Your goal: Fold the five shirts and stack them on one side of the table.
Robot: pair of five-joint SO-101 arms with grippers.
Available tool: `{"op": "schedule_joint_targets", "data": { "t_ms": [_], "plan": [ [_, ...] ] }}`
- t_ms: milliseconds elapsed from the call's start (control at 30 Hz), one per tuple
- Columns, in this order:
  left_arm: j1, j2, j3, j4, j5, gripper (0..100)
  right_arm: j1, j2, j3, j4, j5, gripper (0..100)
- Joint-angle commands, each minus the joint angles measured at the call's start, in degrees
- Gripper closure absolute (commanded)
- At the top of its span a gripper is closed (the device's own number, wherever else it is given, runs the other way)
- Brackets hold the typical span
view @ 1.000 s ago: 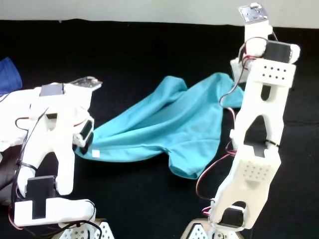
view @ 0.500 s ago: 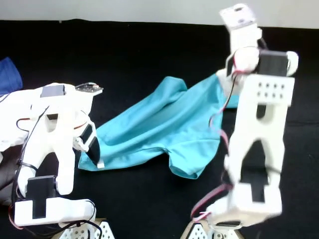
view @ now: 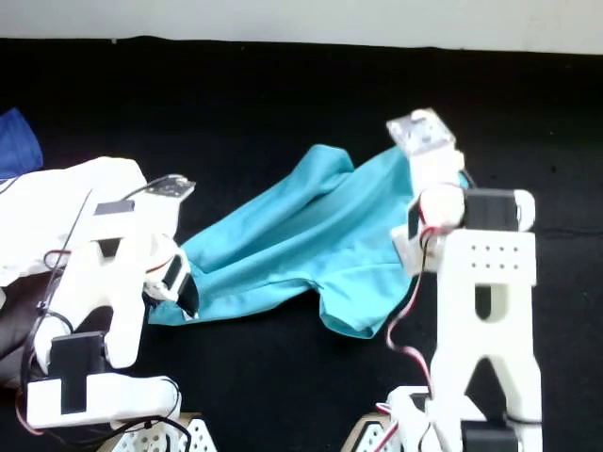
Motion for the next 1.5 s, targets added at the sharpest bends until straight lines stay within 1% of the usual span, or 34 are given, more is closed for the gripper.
{"op": "schedule_joint_targets", "data": {
  "t_ms": [0,100,200,267,300,333,400,433,467,533,667,733,800,900,1067,1167,1367,1467],
  "plan": [
    [-1.6,-1.3,0.2,-3.4,0.2,76,-0.7,-6.2,3.9,-0.6,0.0,75.1],
    [-1.4,-1.3,0.2,-3.8,0.2,76,-3.8,-9.7,9.4,-0.6,0.0,75.1],
    [-0.6,-1.3,0.3,-4.4,0.2,77,-10.4,-12.1,16.8,-1.7,0.0,75.1],
    [-0.2,-1.3,0.3,-4.2,0.4,77,-14.3,-12.8,21.9,-4.7,-0.1,75.1],
    [0.6,-1.3,0.3,-4.2,0.4,80,-15.5,-12.9,24.3,-6.8,-0.1,75.1],
    [1.5,-1.4,0.3,-4.1,0.5,85,-16.1,-12.9,26.7,-8.8,-0.3,75.1],
    [3.5,-1.9,0.3,-4.1,0.7,98,-16.6,-12.6,30.2,-11.5,-0.3,75.1],
    [4.3,-2.0,0.1,-4.1,1.5,100,-16.6,-12.4,31.5,-11.9,-0.3,75.1],
    [5.0,-2.0,0.0,-4.1,3.3,98,-16.7,-12.2,32.5,-11.8,-0.1,75.1],
    [6.3,-2.0,-0.7,-4.0,5.9,99,-18.3,-12.4,34.3,-11.5,-0.1,75.1],
    [6.9,-2.0,-4.8,-1.6,8.4,99,-26.9,-11.8,35.5,-9.9,-0.4,75.0],
    [6.5,-2.0,-7.5,0.2,8.6,99,-29.3,-10.9,36.3,-12.4,-0.4,75.0],
    [5.9,-2.0,-10.3,1.8,8.6,99,-29.1,-8.7,37.3,-16.4,-0.4,75.0],
    [3.6,-2.0,-14.2,2.9,8.6,99,-26.7,-2.9,38.5,-22.0,-0.4,75.0],
    [1.1,-2.0,-16.4,3.8,8.4,99,-20.2,7.0,38.2,-29.1,-0.4,75.0],
    [0.9,-2.0,-16.5,4.1,8.4,99,-16.7,9.1,37.1,-29.8,-0.4,75.1],
    [1.0,-2.0,-16.7,4.4,8.4,99,-7.8,7.0,37.1,-29.9,-0.2,75.2],
    [1.3,-2.0,-16.7,4.4,8.4,99,-6.6,6.8,37.3,-31.7,-0.2,75.4]
  ]
}}
